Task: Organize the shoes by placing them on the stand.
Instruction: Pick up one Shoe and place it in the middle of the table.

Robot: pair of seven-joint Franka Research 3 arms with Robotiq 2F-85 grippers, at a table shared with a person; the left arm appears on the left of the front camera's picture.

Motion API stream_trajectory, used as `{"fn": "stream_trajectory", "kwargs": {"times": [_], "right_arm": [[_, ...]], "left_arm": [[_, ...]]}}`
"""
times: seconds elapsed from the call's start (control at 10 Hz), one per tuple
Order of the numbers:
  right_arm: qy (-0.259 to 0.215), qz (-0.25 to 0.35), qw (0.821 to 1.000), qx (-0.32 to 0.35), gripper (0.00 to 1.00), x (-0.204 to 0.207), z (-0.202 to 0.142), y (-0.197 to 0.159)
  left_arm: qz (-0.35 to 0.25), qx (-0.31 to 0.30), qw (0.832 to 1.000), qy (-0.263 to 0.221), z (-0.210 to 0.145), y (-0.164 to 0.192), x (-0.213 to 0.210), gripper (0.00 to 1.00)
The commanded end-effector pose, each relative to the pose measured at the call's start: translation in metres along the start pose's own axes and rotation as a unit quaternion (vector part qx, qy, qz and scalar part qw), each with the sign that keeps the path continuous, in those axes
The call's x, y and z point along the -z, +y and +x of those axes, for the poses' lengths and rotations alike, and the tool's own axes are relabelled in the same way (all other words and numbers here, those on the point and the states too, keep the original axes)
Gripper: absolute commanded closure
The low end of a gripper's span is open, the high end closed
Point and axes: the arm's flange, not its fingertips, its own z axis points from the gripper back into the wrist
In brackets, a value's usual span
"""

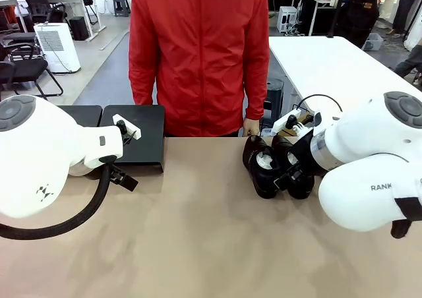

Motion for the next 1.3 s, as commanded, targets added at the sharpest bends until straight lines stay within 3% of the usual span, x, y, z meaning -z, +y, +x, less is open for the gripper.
{"fn": "stream_trajectory", "kwargs": {"times": [0.0, 0.2, 0.4, 0.6, 0.9, 1.2], "right_arm": [[-0.009, -0.002, 0.999, 0.044, 0.00, -0.041, -0.012, -0.040], [-0.034, -0.012, 0.996, 0.080, 0.00, -0.087, -0.018, -0.080], [-0.089, 0.033, 0.987, 0.134, 0.00, -0.126, -0.024, -0.116], [-0.107, 0.078, 0.976, 0.173, 0.00, -0.156, -0.040, -0.151], [-0.154, 0.148, 0.960, 0.183, 0.00, -0.190, -0.072, -0.181], [-0.186, 0.164, 0.953, 0.175, 0.00, -0.215, -0.094, -0.183]], "left_arm": [[-0.020, -0.013, 0.999, -0.029, 0.003, 0.016, -0.026, 0.00], [-0.062, -0.047, 0.993, -0.094, 0.003, 0.051, -0.082, 0.00], [-0.102, -0.081, 0.982, -0.136, -0.013, 0.093, -0.130, 0.00], [-0.117, -0.098, 0.977, -0.147, -0.031, 0.124, -0.165, 0.00], [-0.109, -0.117, 0.968, -0.192, -0.059, 0.146, -0.209, 0.00], [-0.109, -0.113, 0.957, -0.245, -0.078, 0.150, -0.241, 0.00]]}}
